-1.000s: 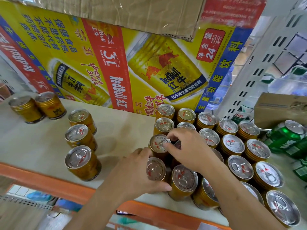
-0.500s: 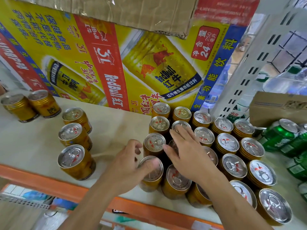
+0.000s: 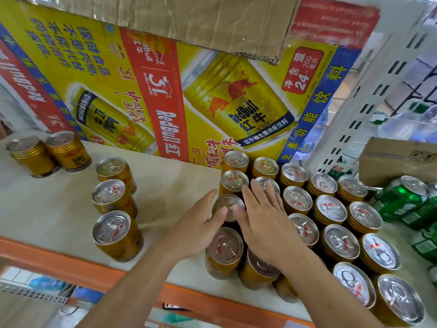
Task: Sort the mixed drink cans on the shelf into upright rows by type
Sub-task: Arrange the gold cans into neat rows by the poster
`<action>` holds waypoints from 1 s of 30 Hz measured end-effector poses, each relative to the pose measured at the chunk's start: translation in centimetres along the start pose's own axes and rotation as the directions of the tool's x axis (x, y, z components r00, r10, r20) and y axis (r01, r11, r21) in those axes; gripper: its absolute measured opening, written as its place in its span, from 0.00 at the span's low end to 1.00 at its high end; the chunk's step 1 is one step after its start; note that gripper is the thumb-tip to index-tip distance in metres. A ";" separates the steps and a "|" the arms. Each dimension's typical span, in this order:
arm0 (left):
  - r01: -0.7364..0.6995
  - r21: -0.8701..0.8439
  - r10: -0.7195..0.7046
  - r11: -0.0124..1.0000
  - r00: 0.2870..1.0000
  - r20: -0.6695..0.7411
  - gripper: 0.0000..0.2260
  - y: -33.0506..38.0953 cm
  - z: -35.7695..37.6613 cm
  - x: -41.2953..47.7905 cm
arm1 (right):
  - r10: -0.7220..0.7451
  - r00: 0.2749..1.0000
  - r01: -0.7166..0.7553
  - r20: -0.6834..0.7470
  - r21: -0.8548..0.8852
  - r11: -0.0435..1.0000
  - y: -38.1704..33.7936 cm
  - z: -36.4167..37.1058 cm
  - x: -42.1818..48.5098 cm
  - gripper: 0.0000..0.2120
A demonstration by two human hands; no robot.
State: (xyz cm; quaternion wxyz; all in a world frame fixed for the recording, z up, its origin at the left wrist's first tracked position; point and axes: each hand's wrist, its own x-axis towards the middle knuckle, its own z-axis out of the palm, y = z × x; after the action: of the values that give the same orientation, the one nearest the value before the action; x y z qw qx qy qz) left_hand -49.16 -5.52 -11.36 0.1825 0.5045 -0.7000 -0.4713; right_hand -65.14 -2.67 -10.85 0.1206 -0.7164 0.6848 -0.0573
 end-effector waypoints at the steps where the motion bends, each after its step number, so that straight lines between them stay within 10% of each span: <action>1: -0.019 0.123 0.026 0.992 0.998 -0.055 0.21 0.0 -1.1 -0.1 | -0.012 1.000 0.012 0.002 0.020 1.000 -0.4 -0.1 0.5 0.34; 9: 0.176 0.536 0.124 0.826 0.870 -0.477 0.21 -5.2 -12.0 -3.4 | -0.190 0.980 0.187 0.056 0.051 0.981 -6.7 -0.8 5.0 0.20; 16: 0.350 0.404 -0.129 0.845 0.868 -0.480 0.29 -8.2 -14.5 -3.3 | -0.300 0.944 0.284 0.138 0.121 0.951 -15.2 0.4 11.4 0.22; 25: 0.296 0.303 -0.094 0.906 0.838 -0.537 0.15 -9.4 -17.8 -4.3 | -0.286 0.950 0.210 0.125 0.419 0.883 -21.0 2.1 17.0 0.33; 30: 0.277 0.297 -0.081 0.914 0.841 -0.535 0.15 -11.6 -20.2 -4.8 | -0.241 0.970 0.219 0.017 0.366 0.905 -20.9 2.4 17.7 0.20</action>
State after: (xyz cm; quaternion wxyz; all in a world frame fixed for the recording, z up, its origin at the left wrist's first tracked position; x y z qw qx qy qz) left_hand -26.17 -11.40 -10.19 0.2195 0.7004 -0.6496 -0.1982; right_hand -43.34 -19.38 -9.42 0.2636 -0.7592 0.5691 -0.1738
